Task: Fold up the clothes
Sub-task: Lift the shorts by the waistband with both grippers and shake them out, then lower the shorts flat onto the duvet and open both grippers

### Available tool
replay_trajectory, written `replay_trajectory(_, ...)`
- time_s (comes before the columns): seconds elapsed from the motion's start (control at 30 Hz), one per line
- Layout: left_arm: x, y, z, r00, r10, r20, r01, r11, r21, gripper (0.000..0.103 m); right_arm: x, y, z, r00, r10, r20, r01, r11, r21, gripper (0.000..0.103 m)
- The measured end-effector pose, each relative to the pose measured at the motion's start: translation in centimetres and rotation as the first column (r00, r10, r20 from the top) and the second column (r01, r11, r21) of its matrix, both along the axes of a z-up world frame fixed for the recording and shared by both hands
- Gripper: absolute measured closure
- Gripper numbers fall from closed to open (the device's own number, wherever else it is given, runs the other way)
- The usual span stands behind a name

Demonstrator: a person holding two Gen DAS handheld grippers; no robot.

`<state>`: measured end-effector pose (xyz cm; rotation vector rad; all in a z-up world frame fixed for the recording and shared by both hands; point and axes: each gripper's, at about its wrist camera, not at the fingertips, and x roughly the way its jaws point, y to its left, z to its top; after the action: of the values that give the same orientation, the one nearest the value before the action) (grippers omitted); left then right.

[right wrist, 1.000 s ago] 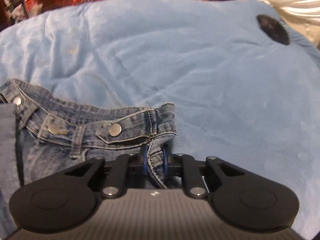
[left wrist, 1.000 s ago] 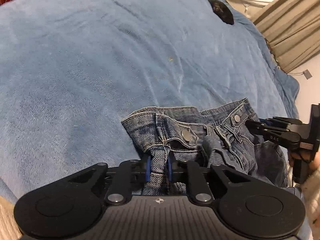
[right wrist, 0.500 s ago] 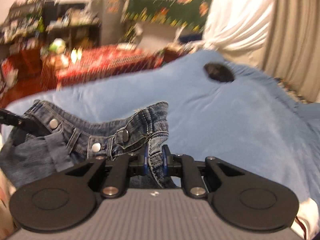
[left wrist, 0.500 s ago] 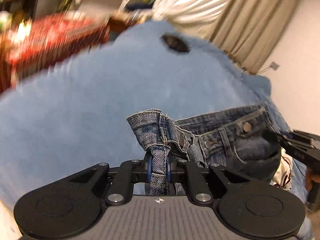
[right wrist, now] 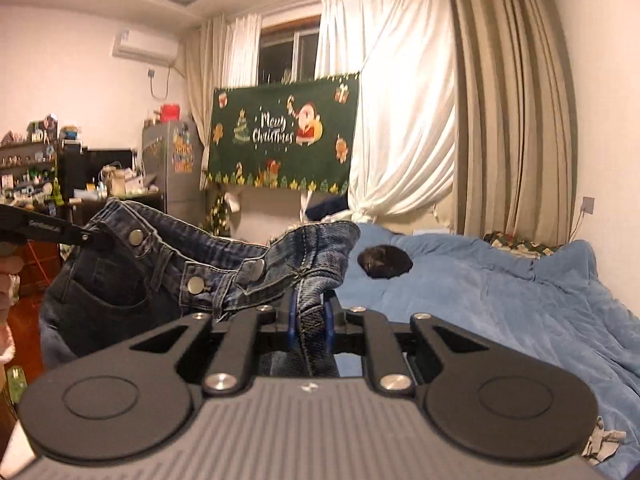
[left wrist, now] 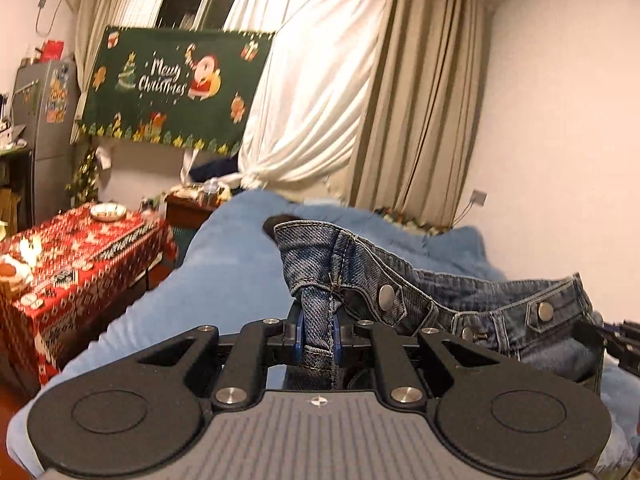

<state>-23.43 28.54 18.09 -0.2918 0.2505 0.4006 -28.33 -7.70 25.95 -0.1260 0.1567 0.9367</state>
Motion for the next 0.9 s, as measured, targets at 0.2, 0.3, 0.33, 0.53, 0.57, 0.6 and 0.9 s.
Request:
replay_trajectory(0.2, 1.3, 0.1, -0.1, 0.999, -0.002, -0.032, 0.002, 1.0, 0.004, 0.091, -1.0, -2.4, 0.2, 0.999, -0.017, -0.045, 0.018, 1.0, 0.017, 0.089)
replay_trajectory(0.3, 4.4, 1.6, -2.3, 0.996, -0.003, -0.09, 0.002, 1.0, -0.01, 0.09, 1.4, -1.6, -1.5, 0.996, -0.036, -0.087, 0.036, 0.999, 0.005, 0.089)
replay_trajectory(0.33, 5.6, 2.2, -3.3, 0.994, -0.002, -0.111, 0.001, 1.0, -0.013, 0.09, 2.6, -1.1, -2.4, 0.994, -0.048, -0.1, 0.048, 0.999, -0.004, 0.089)
replay_trajectory(0.53, 15.1, 6.5, -10.3, 0.967, 0.006, -0.256, -0.022, 0.998, -0.06, 0.09, 12.6, 4.2, -10.0, 0.967, -0.105, -0.232, 0.092, 0.993, -0.068, 0.089)
replay_trajectory(0.57, 17.0, 7.4, -11.6, 0.959, 0.007, -0.283, -0.028, 0.997, -0.071, 0.09, 14.4, 5.0, -11.2, 0.961, -0.112, -0.254, 0.093, 0.992, -0.084, 0.089)
replay_trajectory(0.6, 18.8, 8.2, -12.9, 0.951, 0.008, -0.309, -0.035, 0.996, -0.082, 0.09, 15.9, 5.9, -12.5, 0.958, -0.121, -0.26, 0.097, 0.99, -0.102, 0.089)
replay_trajectory(0.9, 31.9, 13.6, -19.2, 0.916, -0.015, -0.4, -0.036, 0.992, -0.12, 0.09, 30.1, 10.9, -20.9, 0.926, -0.179, -0.331, 0.139, 0.98, -0.14, 0.089)
